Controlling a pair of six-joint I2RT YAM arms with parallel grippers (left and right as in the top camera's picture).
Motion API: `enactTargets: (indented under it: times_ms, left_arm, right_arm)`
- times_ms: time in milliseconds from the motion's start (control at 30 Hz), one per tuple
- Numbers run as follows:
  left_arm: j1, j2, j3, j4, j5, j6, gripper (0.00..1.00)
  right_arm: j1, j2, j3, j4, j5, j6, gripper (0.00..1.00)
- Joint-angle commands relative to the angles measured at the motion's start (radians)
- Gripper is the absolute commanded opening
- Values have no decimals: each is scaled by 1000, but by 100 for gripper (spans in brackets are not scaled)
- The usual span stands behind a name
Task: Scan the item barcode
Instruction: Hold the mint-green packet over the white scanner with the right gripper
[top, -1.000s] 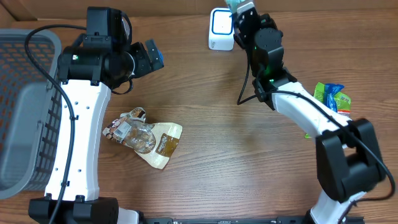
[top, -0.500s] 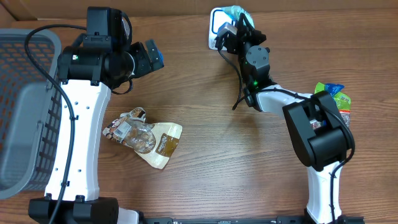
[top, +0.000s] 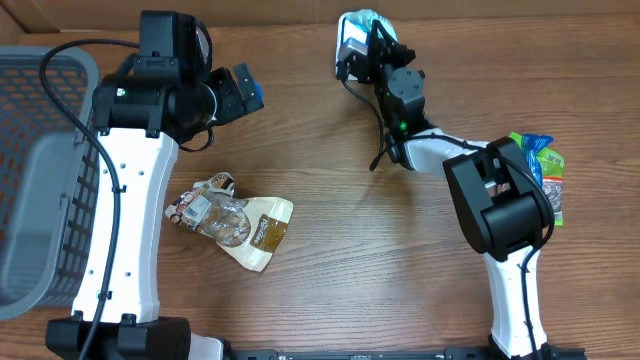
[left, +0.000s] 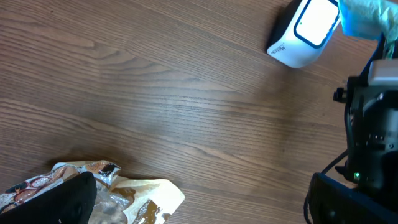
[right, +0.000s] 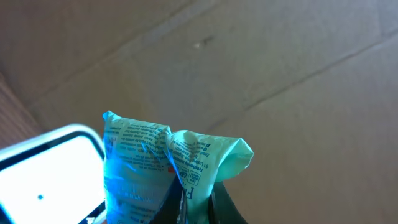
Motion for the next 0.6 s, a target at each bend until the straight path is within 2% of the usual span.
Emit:
enactTargets:
  times_ms: [0,133,267,433,567]
  left_arm:
    - [-2,11,3,4,-6,-3,100]
    - [-2,11,3,4,-6,-3,100]
    - [-2,11,3,4,-6,-3,100]
    - [-2,11,3,4,-6,-3,100]
    - [-2,11,3,4,-6,-3,100]
  right_arm:
    - [-7,1,63,-10,-18,2,4]
    - [-8,1,71,-48,-27,-13,4]
    - [-15,2,71,-109,-46,-108,4]
    - [-31,2,71,-106,-54,-189,4]
    - [-44,2,71,-110,-54,-192,4]
